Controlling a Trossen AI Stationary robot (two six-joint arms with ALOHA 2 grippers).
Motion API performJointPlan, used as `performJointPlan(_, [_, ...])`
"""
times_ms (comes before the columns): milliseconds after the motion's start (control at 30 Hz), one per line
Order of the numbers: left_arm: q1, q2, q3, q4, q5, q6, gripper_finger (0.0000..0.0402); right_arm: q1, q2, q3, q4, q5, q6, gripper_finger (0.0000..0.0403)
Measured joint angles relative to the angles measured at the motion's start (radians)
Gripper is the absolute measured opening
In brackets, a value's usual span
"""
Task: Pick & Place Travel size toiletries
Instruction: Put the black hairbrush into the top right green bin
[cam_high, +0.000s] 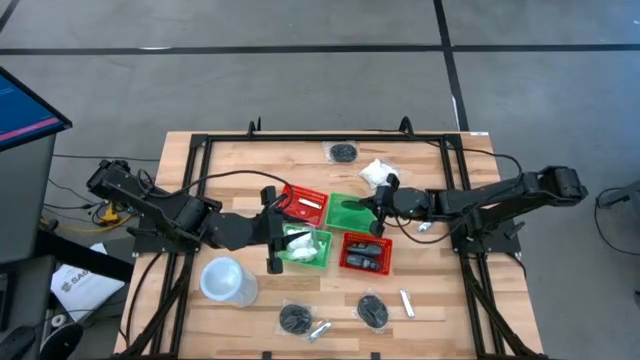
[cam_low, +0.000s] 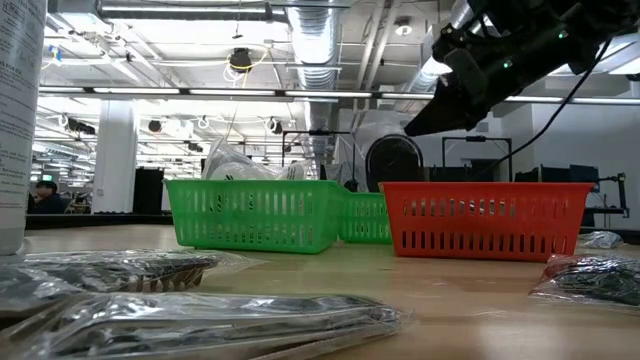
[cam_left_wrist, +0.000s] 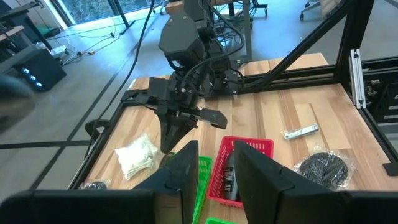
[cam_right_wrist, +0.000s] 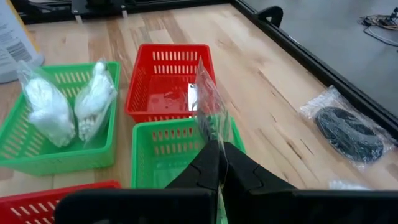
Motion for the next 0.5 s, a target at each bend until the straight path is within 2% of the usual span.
performJointPlan(200, [0.000,0.000,0.000,0.001,0.001,0.000,0.0094,-0.002,0.090,0.000,0.015,0.000,0.012,0.0000])
performJointPlan(500, [0.000,0.000,0.000,0.001,0.001,0.000,0.0094,-0.022,0.203,0.001,0.162,-0.001,-0.001,0.0000])
